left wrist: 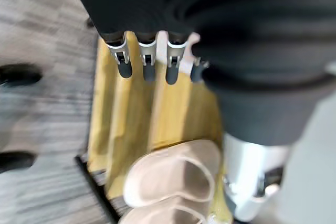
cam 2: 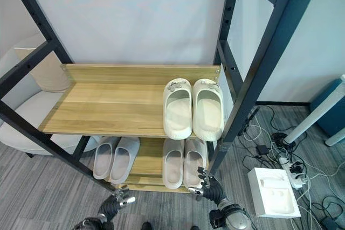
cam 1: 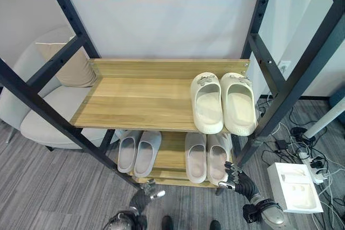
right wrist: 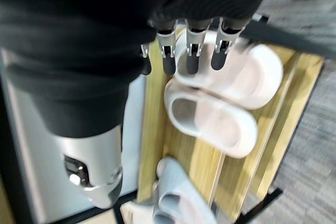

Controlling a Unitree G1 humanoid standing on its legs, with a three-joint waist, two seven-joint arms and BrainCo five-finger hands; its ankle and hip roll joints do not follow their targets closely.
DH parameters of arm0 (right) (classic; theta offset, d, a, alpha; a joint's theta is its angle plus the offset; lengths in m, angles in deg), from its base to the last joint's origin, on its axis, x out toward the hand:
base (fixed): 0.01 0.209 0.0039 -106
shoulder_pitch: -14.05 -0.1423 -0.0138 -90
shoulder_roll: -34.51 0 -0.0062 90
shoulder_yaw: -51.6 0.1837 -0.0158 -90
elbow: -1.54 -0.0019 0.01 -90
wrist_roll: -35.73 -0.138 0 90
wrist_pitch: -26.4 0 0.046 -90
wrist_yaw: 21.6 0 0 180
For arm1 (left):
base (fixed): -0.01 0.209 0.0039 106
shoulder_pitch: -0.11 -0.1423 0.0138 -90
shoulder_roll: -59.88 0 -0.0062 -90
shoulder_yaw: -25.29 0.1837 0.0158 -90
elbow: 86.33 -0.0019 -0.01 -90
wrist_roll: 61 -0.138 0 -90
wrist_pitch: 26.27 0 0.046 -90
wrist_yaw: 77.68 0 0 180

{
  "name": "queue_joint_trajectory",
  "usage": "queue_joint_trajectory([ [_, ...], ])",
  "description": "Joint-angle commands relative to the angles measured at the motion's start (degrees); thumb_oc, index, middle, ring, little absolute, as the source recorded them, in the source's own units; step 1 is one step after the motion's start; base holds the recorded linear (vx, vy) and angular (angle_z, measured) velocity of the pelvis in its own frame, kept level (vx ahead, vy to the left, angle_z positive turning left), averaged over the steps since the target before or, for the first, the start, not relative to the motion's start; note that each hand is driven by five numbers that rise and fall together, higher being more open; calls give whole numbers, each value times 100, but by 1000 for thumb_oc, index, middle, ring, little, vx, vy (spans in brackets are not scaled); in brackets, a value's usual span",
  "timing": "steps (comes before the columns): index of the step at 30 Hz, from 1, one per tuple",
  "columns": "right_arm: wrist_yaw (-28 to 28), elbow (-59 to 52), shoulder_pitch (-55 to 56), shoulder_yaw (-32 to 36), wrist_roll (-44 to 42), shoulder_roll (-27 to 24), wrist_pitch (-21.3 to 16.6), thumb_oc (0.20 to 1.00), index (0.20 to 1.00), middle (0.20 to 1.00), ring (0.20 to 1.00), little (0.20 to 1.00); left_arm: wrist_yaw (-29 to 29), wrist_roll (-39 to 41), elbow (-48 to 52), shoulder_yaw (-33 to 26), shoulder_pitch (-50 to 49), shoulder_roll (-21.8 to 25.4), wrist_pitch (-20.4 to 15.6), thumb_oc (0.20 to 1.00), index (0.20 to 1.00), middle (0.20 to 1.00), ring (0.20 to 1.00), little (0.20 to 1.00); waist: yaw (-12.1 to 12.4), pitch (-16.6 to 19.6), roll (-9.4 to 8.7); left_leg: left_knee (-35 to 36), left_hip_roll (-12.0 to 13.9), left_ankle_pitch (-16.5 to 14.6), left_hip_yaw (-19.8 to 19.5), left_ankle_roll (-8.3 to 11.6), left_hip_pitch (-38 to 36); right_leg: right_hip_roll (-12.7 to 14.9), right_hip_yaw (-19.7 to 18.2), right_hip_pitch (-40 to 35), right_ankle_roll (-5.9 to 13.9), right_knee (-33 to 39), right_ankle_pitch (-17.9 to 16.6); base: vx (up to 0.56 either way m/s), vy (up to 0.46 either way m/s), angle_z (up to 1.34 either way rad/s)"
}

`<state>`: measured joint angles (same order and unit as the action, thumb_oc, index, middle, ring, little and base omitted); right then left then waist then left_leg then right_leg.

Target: Arrange the slippers neatly on the shoe rack.

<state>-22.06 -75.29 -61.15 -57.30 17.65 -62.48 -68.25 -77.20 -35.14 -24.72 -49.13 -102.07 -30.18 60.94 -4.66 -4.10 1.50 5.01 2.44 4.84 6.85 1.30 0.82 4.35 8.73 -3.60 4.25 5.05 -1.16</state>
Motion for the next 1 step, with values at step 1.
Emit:
queue_joint_trajectory([
  [1, 76, -193, -296, 43, -29, 54, -278, 1000, 1000, 1000, 1000, 1000, -184, -216, -28, -99, 418, 133, -334, 1000, 1000, 1000, 1000, 1000, -7, -83, -136, -1, 158, -522, -151, 133, -245, 235, 45, 145, 281, -40, 139, 4, 1, -6],
])
